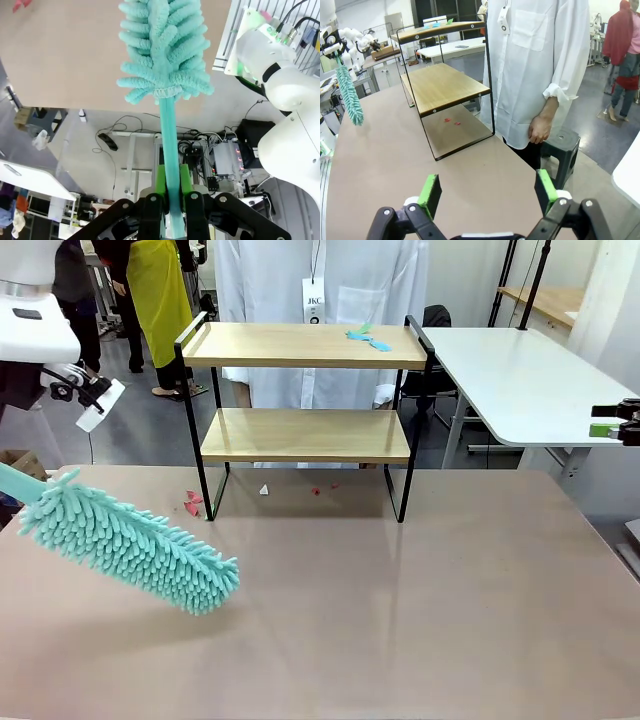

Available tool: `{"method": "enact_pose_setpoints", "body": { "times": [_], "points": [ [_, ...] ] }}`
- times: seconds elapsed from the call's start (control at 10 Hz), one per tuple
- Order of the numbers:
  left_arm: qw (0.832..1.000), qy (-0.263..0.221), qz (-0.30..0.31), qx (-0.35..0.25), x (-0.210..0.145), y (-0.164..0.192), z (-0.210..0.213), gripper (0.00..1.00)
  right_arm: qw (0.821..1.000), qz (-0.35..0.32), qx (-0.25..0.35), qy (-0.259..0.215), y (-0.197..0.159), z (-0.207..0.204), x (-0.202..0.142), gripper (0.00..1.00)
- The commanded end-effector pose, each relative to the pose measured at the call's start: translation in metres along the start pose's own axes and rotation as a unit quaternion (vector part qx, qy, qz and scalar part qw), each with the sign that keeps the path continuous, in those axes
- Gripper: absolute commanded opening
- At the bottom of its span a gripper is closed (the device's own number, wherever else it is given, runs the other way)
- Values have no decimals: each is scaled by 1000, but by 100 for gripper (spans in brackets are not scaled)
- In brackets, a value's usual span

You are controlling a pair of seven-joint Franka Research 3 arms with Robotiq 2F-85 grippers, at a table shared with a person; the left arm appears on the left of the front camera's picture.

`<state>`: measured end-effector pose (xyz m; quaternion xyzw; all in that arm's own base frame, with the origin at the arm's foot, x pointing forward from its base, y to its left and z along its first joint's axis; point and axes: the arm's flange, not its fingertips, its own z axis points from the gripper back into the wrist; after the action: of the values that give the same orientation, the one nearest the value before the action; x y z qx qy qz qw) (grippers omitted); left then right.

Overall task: Clean the shelf.
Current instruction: Clean the specific section of the Shelf indicated by the human with the Duster.

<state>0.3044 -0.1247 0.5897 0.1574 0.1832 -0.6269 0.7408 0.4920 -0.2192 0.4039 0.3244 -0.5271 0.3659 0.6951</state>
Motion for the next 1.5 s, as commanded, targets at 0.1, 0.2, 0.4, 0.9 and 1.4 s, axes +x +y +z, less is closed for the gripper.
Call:
{"method": "enact_pose_setpoints", "body": {
  "times": [0.1,0.2,0.4,0.9,1.4],
  "points": [
    [1000,-9,-4,-6,-3,-4,2,13,1000,4,1,1,1,0,3,100],
    [1000,-9,-4,-6,-3,-4,2,13,1000,4,1,1,1,0,3,100],
    [1000,-9,-4,-6,-3,-4,2,13,1000,4,1,1,1,0,3,100],
    [1000,-9,-4,-6,-3,-4,2,13,1000,4,1,1,1,0,3,100],
    [1000,-9,-4,-6,-3,-4,2,13,1000,4,1,1,1,0,3,100]
  ]
}}
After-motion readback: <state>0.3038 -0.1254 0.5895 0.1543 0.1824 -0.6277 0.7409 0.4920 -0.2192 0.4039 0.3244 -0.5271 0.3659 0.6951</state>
